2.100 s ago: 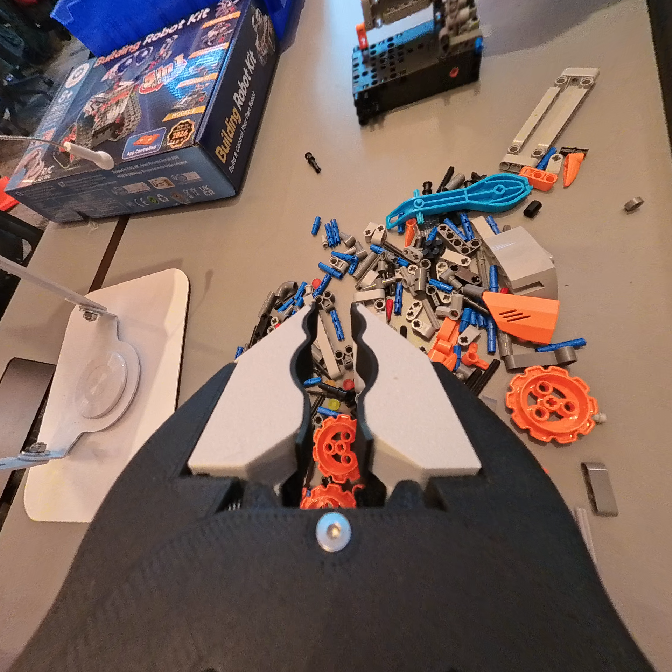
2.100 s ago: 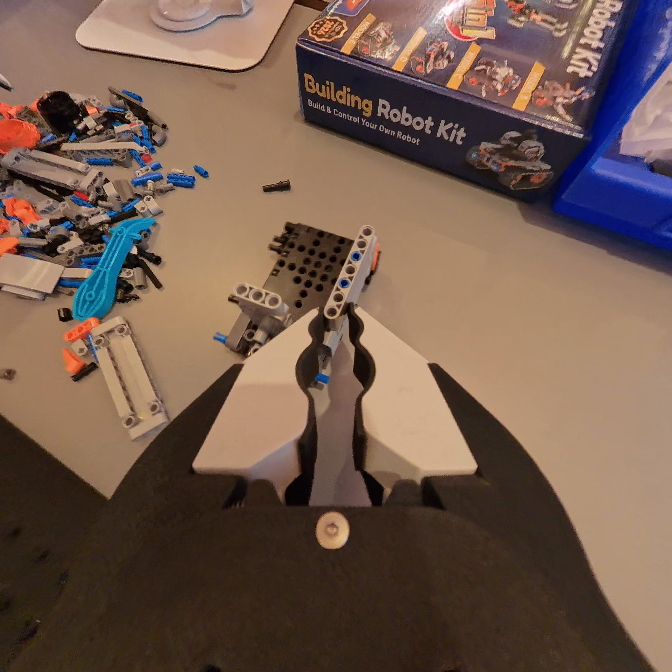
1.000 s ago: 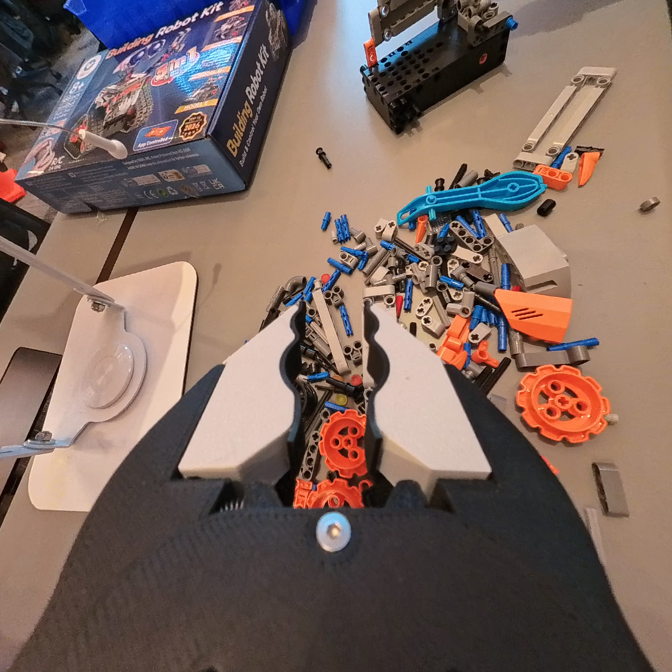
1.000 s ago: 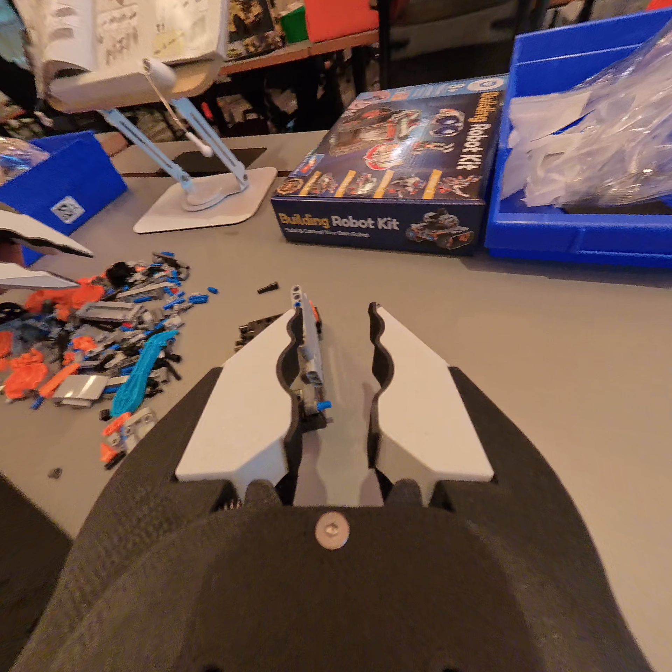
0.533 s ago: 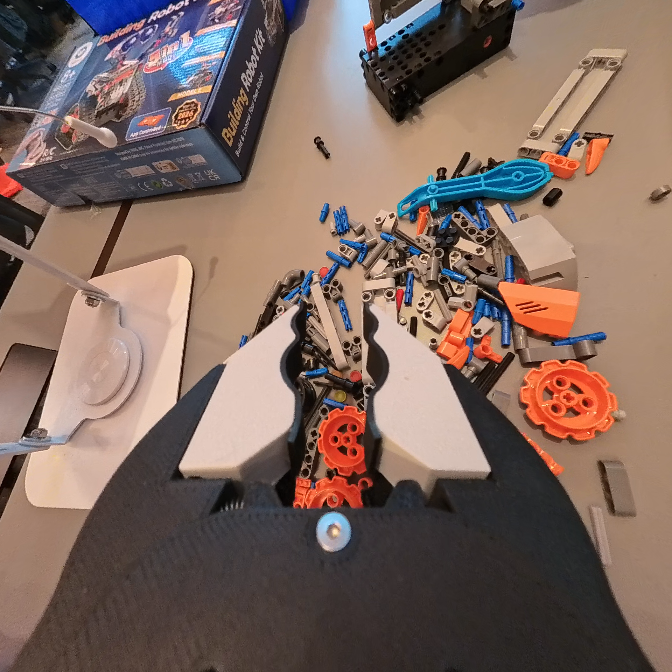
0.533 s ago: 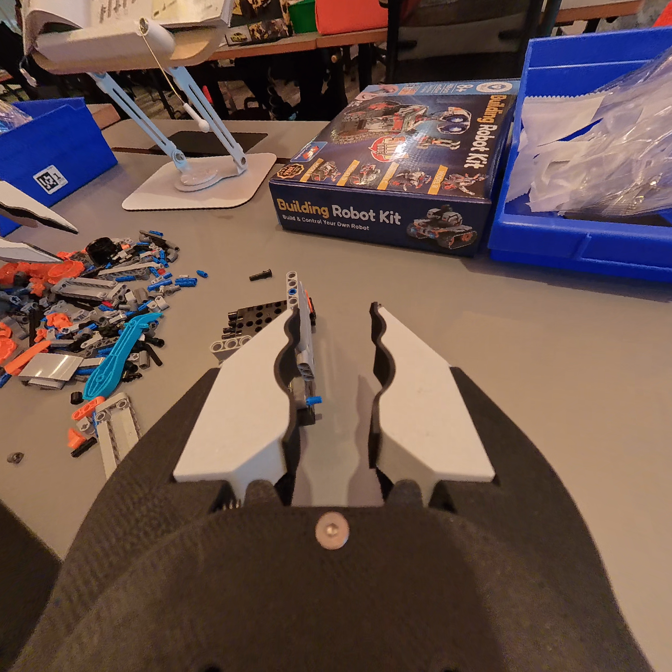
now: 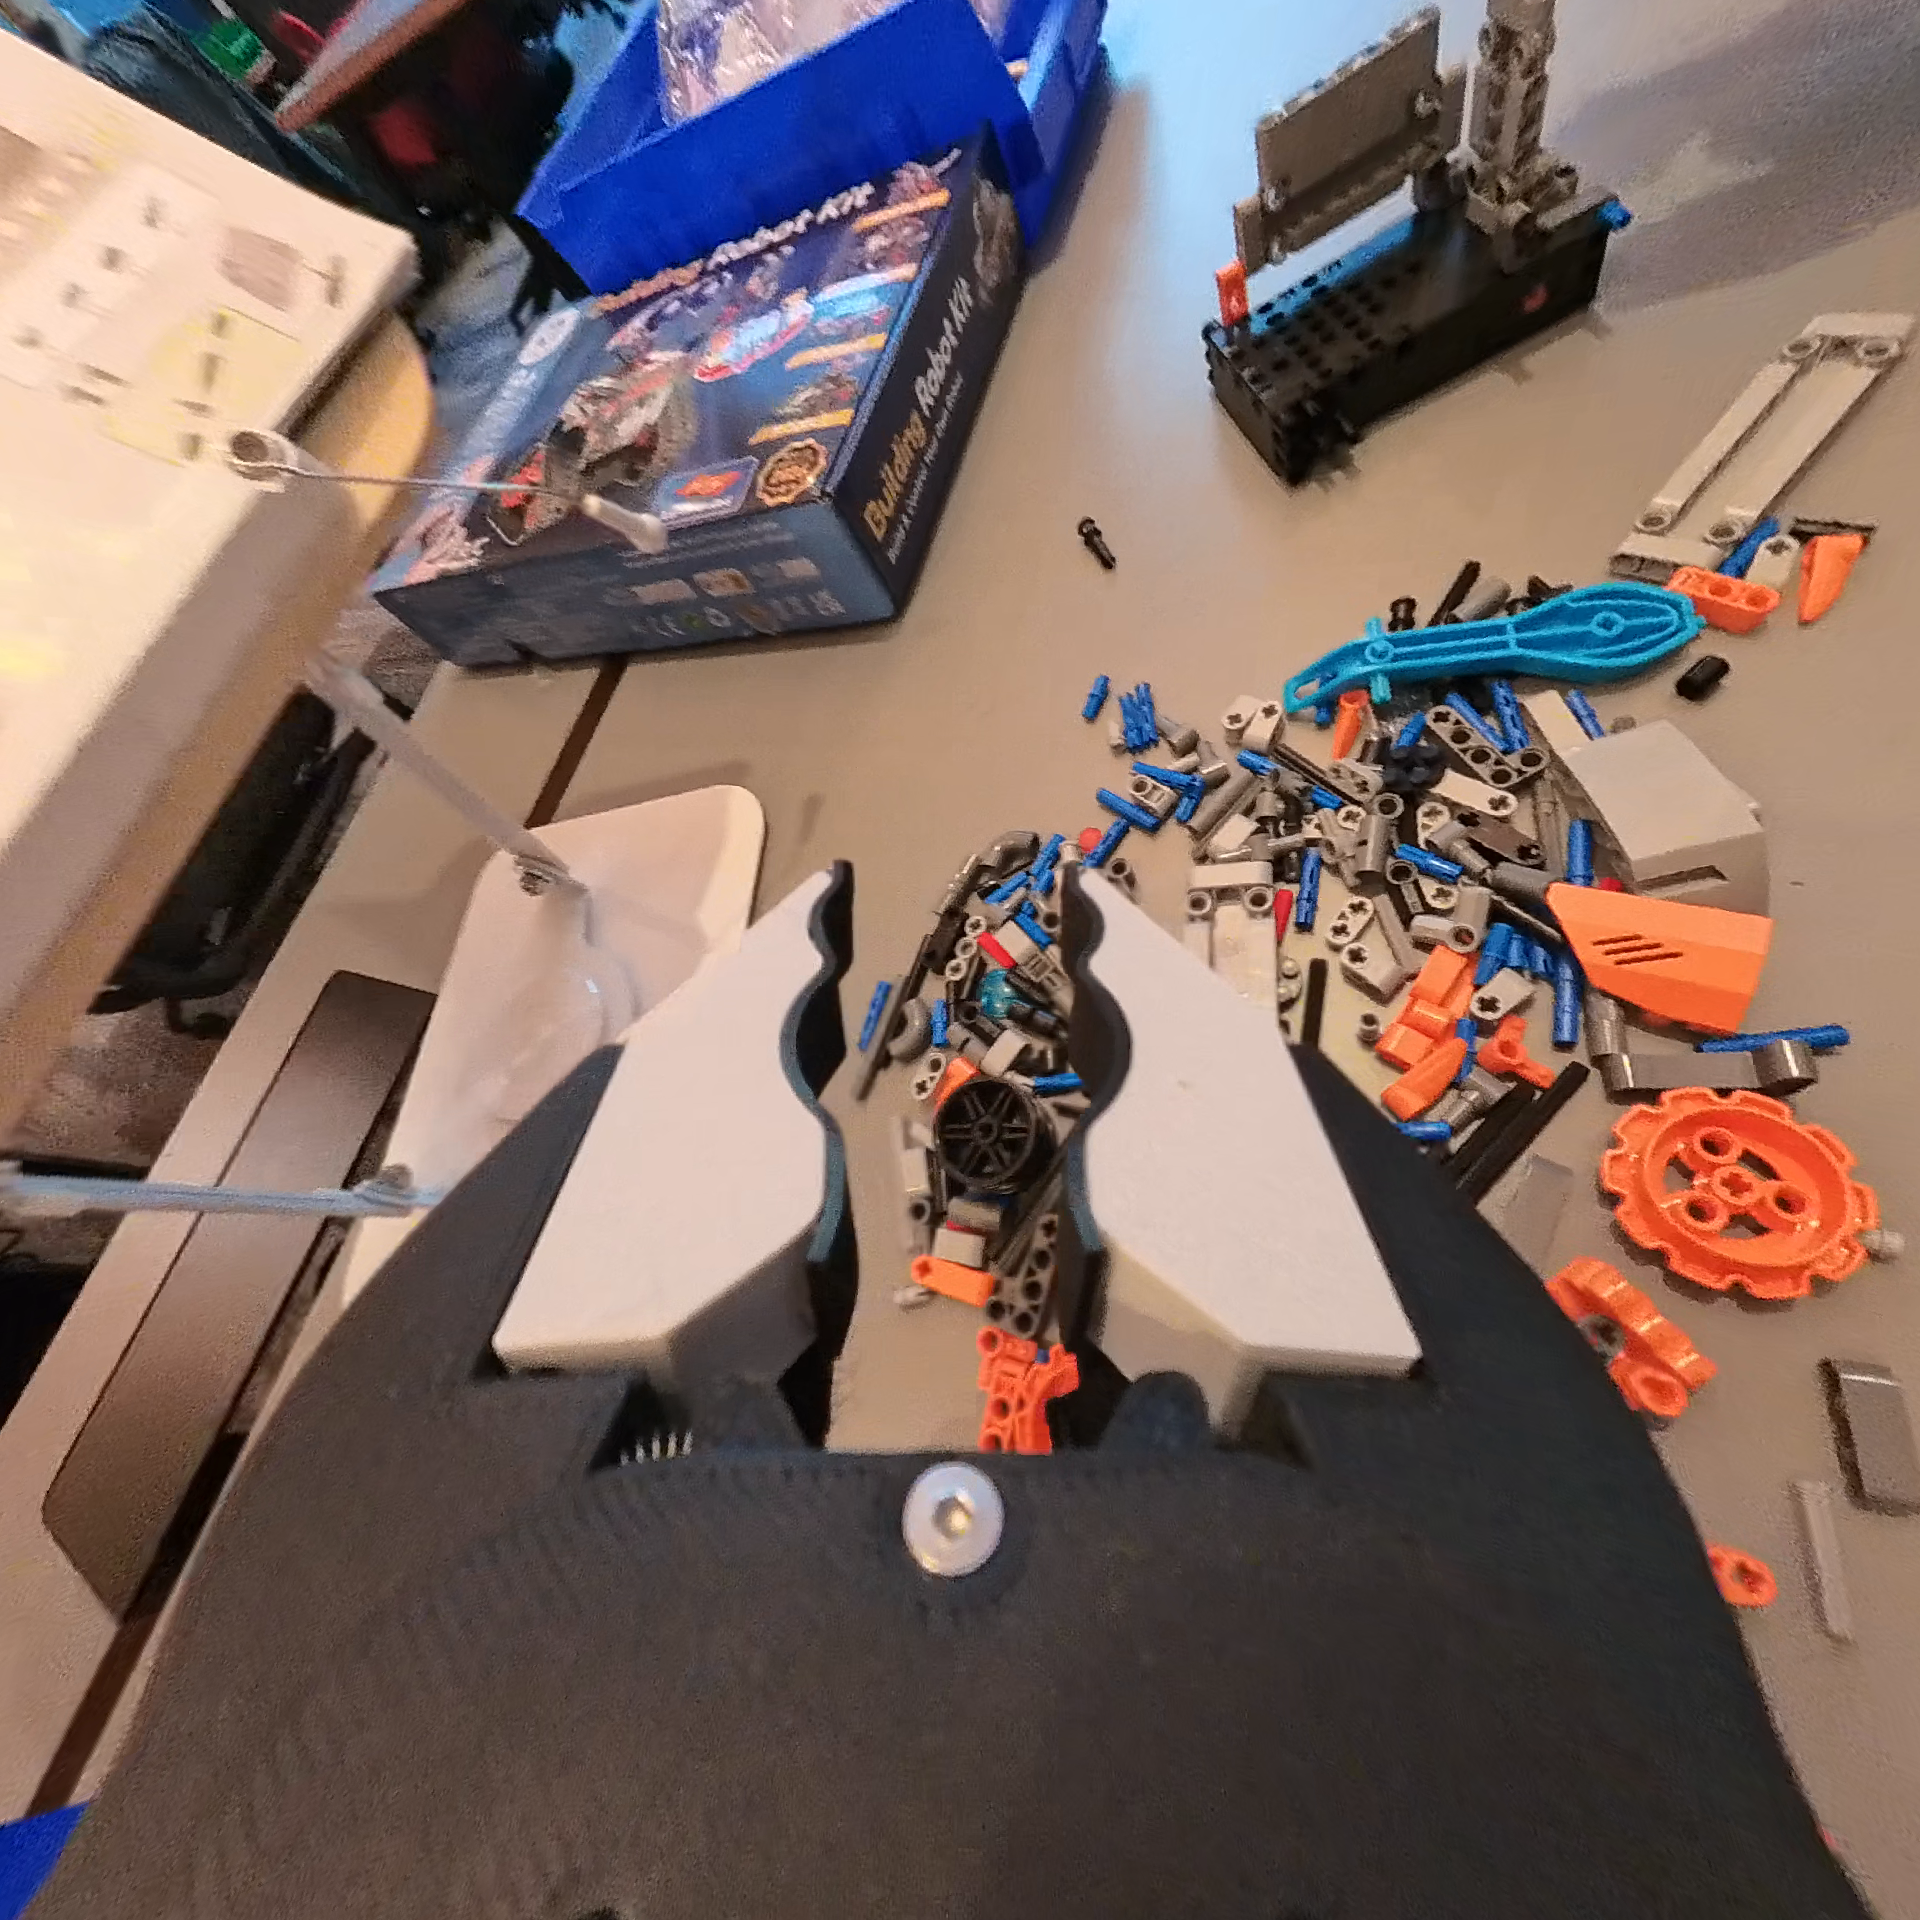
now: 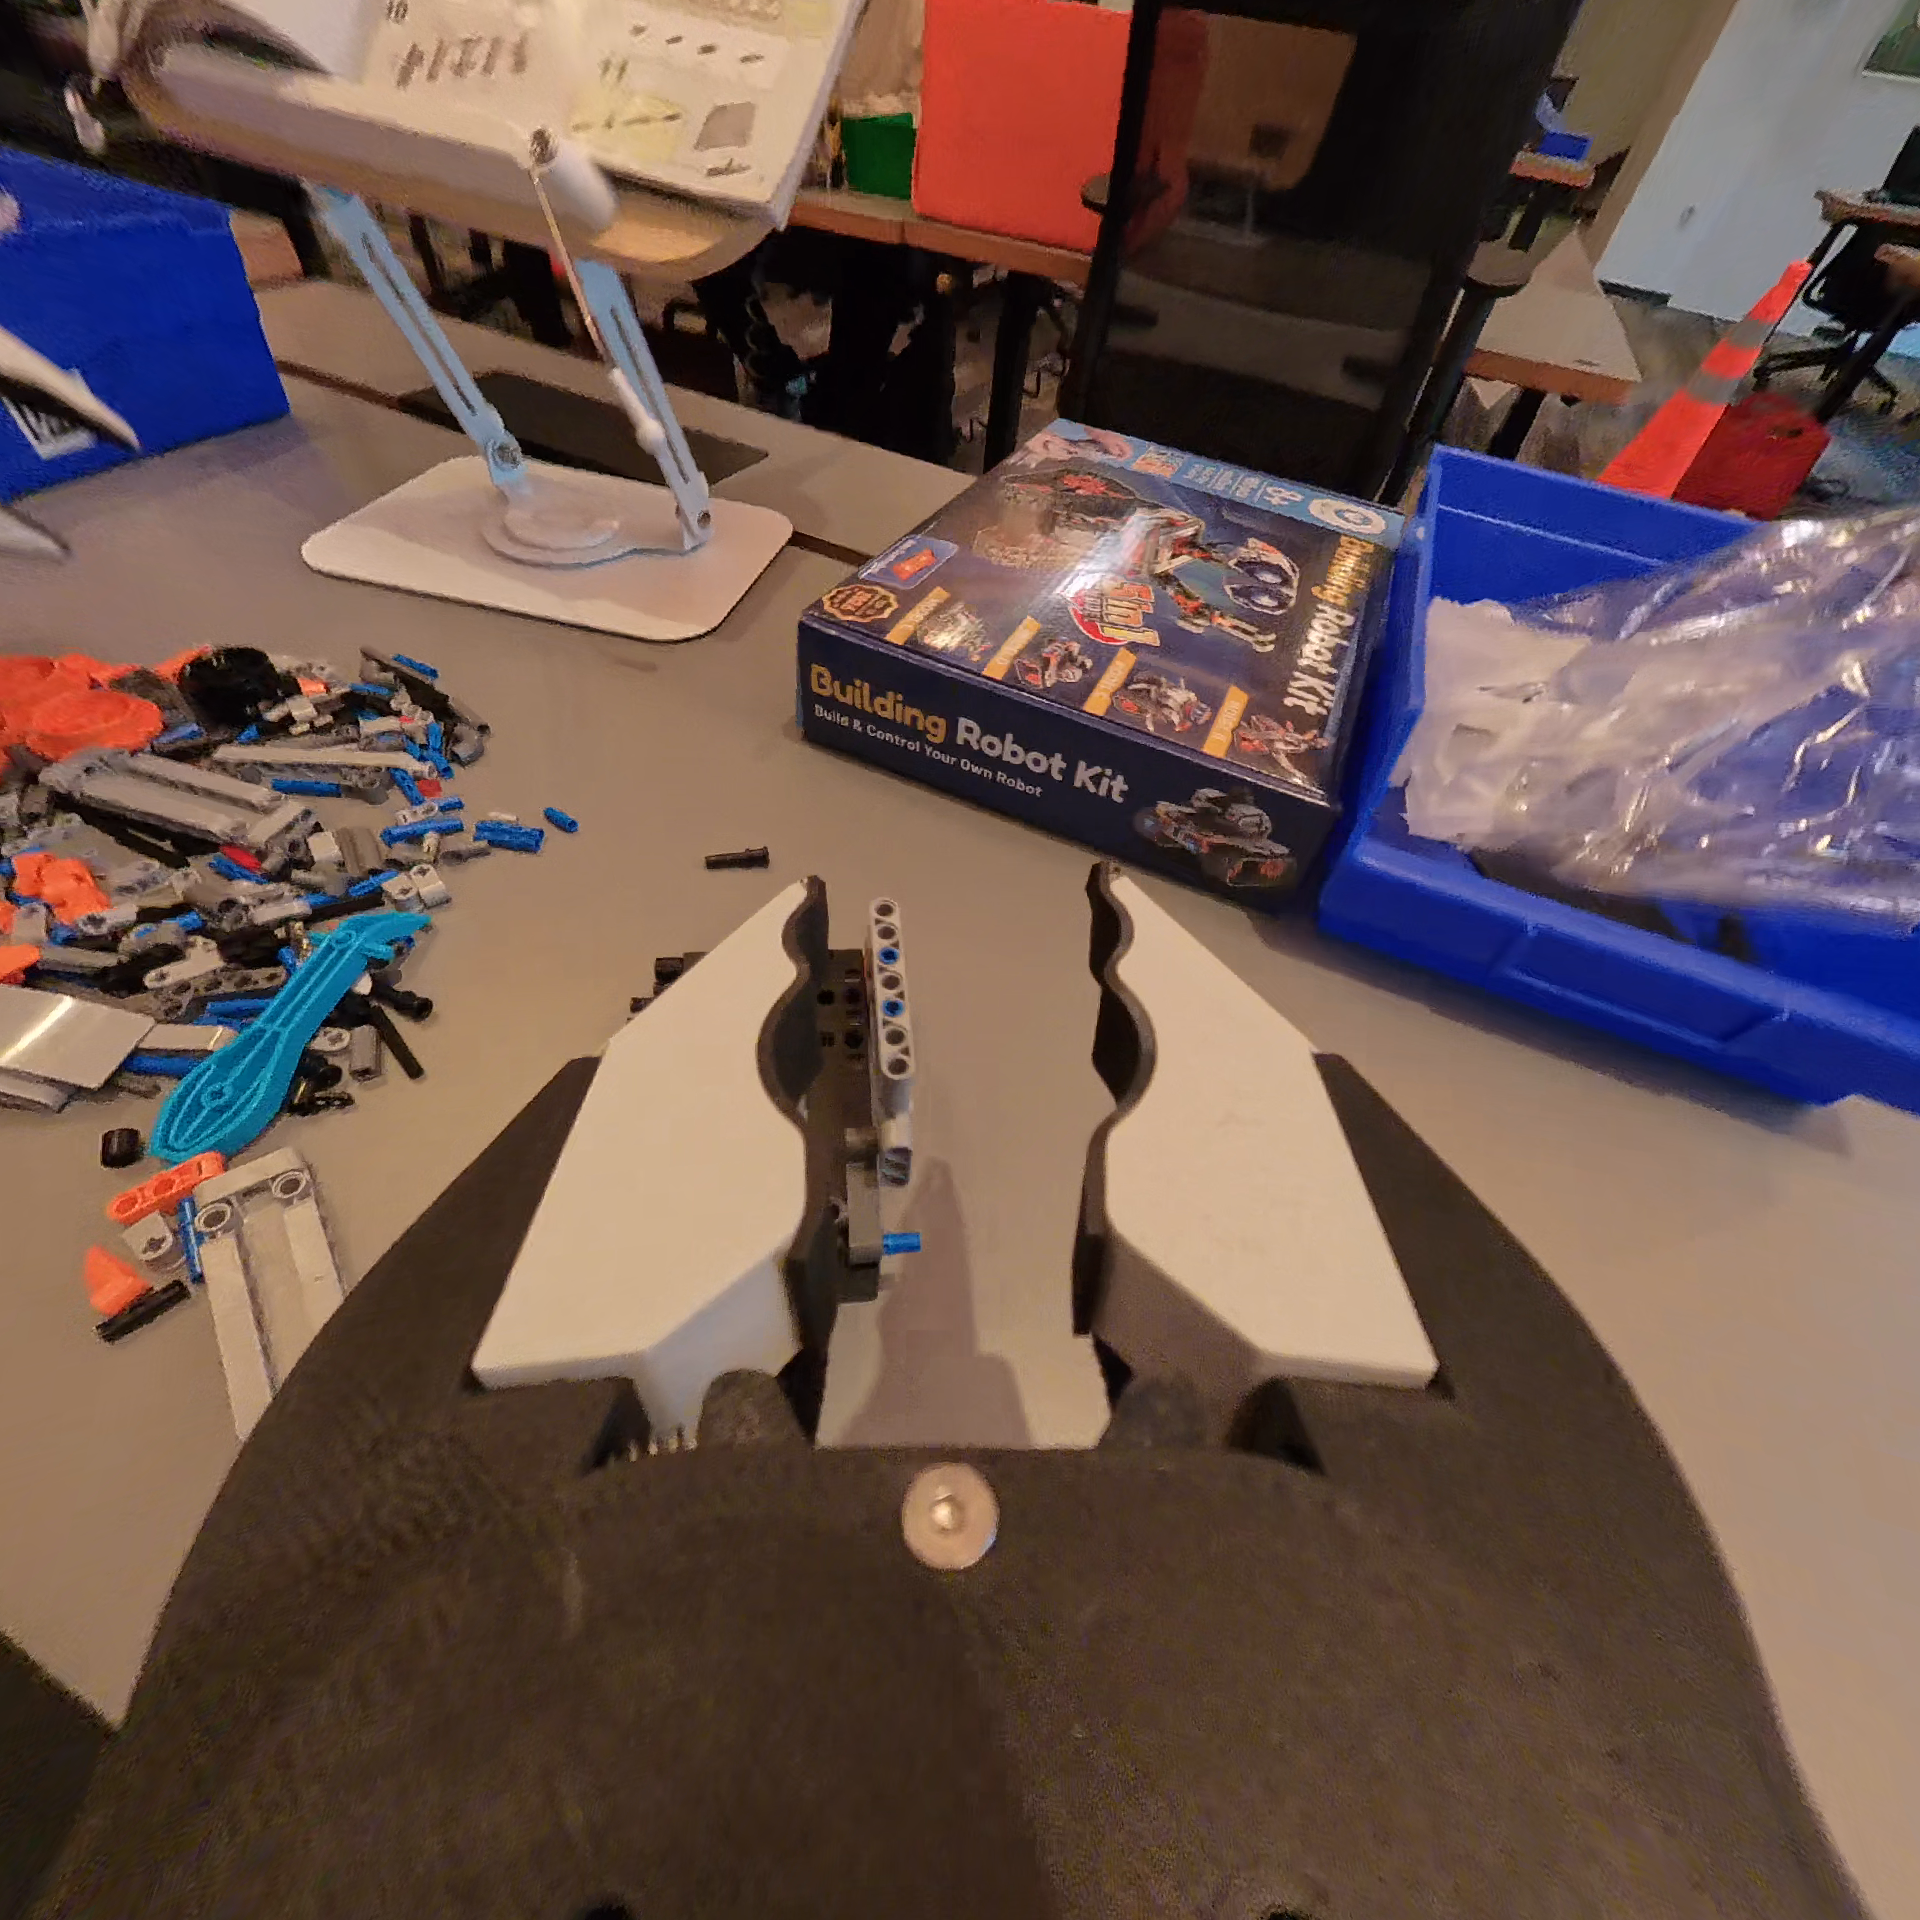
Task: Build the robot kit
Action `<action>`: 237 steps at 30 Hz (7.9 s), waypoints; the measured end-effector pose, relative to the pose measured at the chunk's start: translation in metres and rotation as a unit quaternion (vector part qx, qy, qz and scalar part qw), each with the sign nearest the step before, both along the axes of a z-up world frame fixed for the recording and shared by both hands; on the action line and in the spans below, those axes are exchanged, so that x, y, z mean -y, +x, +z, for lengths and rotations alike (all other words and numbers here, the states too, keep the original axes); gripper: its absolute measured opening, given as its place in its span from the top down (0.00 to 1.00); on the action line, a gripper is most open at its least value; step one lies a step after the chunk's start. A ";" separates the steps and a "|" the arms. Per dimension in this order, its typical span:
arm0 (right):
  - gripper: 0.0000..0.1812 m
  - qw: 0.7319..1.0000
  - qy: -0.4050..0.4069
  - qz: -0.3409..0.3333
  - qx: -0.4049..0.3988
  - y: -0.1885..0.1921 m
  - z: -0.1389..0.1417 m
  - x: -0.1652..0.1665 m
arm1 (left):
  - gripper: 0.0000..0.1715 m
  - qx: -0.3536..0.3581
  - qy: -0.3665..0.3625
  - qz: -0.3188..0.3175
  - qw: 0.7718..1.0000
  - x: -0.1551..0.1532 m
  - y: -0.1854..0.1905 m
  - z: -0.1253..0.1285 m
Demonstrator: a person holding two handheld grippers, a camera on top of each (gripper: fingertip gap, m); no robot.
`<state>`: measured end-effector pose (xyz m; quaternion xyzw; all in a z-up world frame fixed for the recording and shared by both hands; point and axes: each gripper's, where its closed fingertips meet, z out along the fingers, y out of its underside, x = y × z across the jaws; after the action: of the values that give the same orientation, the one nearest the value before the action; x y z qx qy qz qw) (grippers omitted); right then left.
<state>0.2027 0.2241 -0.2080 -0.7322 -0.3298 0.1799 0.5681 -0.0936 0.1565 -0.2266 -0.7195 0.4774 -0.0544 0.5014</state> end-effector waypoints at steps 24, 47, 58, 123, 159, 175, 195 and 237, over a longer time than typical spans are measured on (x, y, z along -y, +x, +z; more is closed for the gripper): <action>0.70 0.974 -0.147 -0.082 0.152 0.016 -0.090 0.002 | 0.81 -0.027 -0.028 -0.003 0.999 0.004 -0.030 -0.017; 0.98 0.988 -0.142 -0.031 0.061 0.039 -0.064 -0.024 | 0.83 -0.023 -0.033 0.010 0.999 -0.003 -0.039 -0.024; 0.98 0.984 -0.126 -0.089 -0.093 0.085 0.004 -0.056 | 0.82 -0.023 -0.040 0.014 0.999 -0.006 -0.041 -0.028; 0.81 0.855 -0.115 0.448 0.235 -0.297 -0.074 0.152 | 0.74 -0.011 -0.063 0.051 0.997 -0.009 -0.069 -0.024; 0.92 0.828 -0.142 0.474 0.264 -0.366 -0.106 0.175 | 0.81 -0.009 -0.034 0.062 0.997 -0.010 -0.076 -0.006; 1.00 0.884 -0.153 0.415 0.151 -0.305 -0.051 0.146 | 0.81 -0.008 -0.036 0.068 0.997 -0.012 -0.080 -0.009; 1.00 0.951 -0.224 0.122 0.175 -0.059 -0.084 0.057 | 0.81 -0.015 -0.061 0.069 0.996 -0.014 -0.079 -0.028; 0.88 0.905 -0.148 0.371 0.146 -0.324 -0.066 0.132 | 0.81 -0.013 -0.053 0.078 0.995 -0.015 -0.086 -0.021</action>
<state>-0.1210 0.0926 -0.2741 -0.6508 -0.6262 0.3157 0.2909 -0.1795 0.1717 -0.2472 -0.7807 0.4229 -0.0312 0.4590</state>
